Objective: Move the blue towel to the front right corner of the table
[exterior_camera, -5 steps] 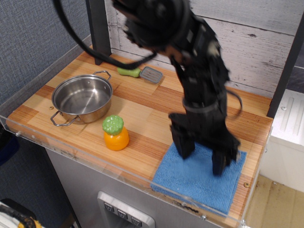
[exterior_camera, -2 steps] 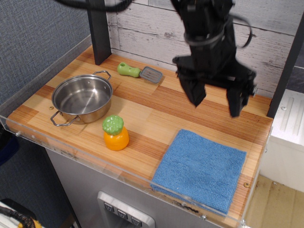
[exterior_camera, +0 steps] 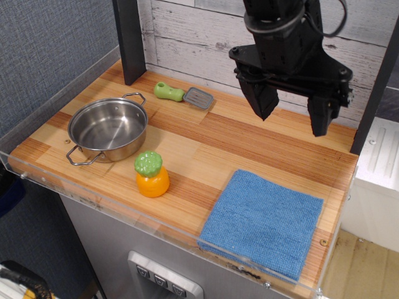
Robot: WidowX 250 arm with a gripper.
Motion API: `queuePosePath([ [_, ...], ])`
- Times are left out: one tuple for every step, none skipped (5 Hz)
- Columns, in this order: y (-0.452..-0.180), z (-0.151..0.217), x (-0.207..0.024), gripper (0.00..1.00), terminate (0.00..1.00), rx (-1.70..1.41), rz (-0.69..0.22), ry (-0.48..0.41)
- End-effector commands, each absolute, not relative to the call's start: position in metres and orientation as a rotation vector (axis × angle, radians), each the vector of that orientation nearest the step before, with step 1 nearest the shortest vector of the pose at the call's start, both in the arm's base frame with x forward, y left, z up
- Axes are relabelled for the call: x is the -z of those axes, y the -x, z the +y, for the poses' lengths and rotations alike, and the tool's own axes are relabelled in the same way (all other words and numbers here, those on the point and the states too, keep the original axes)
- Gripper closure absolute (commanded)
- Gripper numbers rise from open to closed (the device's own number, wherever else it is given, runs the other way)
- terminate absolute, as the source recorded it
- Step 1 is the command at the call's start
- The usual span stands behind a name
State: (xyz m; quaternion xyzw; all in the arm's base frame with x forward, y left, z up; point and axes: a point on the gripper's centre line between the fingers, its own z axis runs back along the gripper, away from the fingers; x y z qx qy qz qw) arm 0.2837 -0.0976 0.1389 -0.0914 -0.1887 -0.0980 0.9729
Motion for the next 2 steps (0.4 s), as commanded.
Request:
queuePosePath([
  [-0.2768, -0.0953, -0.1492, 0.0, 0.0, 0.196, -0.428, 0.187],
  [-0.2768, -0.0953, -0.1492, 0.0, 1.0, 0.196, -0.428, 0.187],
])
